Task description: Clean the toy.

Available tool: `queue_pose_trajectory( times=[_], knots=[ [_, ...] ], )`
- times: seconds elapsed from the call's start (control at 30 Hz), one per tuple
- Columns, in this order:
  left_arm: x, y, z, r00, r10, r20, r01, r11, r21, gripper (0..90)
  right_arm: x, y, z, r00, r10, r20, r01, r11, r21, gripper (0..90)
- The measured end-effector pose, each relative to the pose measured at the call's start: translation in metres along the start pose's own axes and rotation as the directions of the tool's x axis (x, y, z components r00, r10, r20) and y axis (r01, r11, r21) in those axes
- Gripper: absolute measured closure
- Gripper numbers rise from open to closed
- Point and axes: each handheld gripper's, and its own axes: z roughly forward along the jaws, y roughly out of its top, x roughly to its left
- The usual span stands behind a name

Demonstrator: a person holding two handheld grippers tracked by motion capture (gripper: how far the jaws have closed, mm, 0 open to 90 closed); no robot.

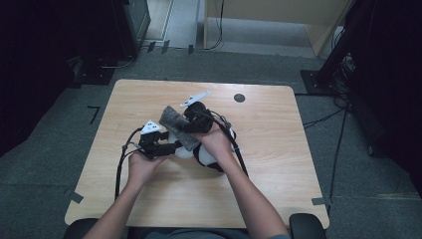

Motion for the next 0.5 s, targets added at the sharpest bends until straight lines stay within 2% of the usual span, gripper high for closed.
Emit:
queue_pose_trajectory(
  times=[0.17, 0.5],
  knots=[
    [-0.001, 0.001, 0.0, 1.0, -0.008, -0.005, 0.008, 0.9999, 0.012, 31.8, -0.003, -0.008, 0.0, 0.9998, 0.011, -0.016, -0.011, 1.0, -0.006, 73.1],
    [0.0, 0.001, 0.001, 0.9998, -0.021, -0.003, 0.021, 0.9994, 0.028, 31.9, -0.007, -0.032, -0.026, 0.9999, 0.012, 0.0, -0.012, 1.0, 0.003, 73.0]
  ],
)
